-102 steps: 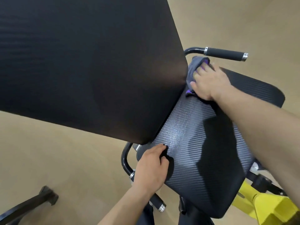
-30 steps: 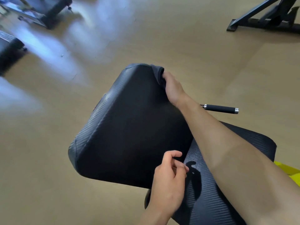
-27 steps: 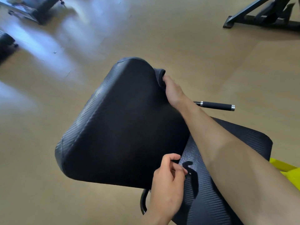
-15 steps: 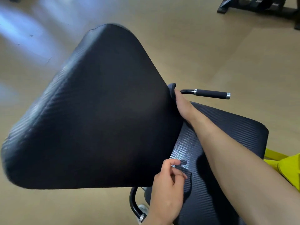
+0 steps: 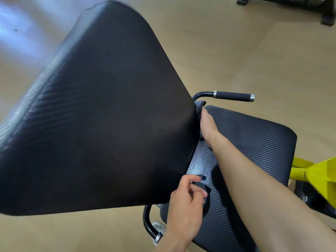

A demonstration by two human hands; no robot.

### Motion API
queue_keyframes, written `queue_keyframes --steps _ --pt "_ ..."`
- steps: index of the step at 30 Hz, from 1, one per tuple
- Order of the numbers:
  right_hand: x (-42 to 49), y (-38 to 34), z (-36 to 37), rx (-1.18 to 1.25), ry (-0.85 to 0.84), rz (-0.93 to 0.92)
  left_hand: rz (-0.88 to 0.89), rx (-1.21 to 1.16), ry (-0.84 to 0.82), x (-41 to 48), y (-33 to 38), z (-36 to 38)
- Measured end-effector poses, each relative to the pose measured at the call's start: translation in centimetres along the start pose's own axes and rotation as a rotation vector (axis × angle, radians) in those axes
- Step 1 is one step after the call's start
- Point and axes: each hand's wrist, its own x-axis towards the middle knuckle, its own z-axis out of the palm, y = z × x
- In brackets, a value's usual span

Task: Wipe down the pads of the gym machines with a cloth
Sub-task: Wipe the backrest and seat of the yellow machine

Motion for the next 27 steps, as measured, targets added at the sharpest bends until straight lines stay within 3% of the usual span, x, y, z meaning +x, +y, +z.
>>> queue_keyframes --steps 9,14,19,23,27 --pt "-3.2 5.2 2.2 0.053 0.216 0.099 -0.058 0.015 0.0 -1.3 -0.9 -1.0" --pt "-8.1 8.8 4.4 0.09 0.158 0.235 -0.1 0.012 -0.074 -2.2 -3.3 -1.5" --pt "-9.9 14.5 6.2 0.258 0.102 0.321 -0.331 -0.114 -0.138 -3.3 -6.0 -3.4" --pt "-12.5 14.4 7.1 0.412 0.059 0.455 -0.517 -0.317 0.004 -4.1 -8.4 -5.1" --pt "-16.1 12.9 8.4 0.525 0.004 0.539 -0.566 -0.561 0.173 -4.7 -10.2 -5.8"
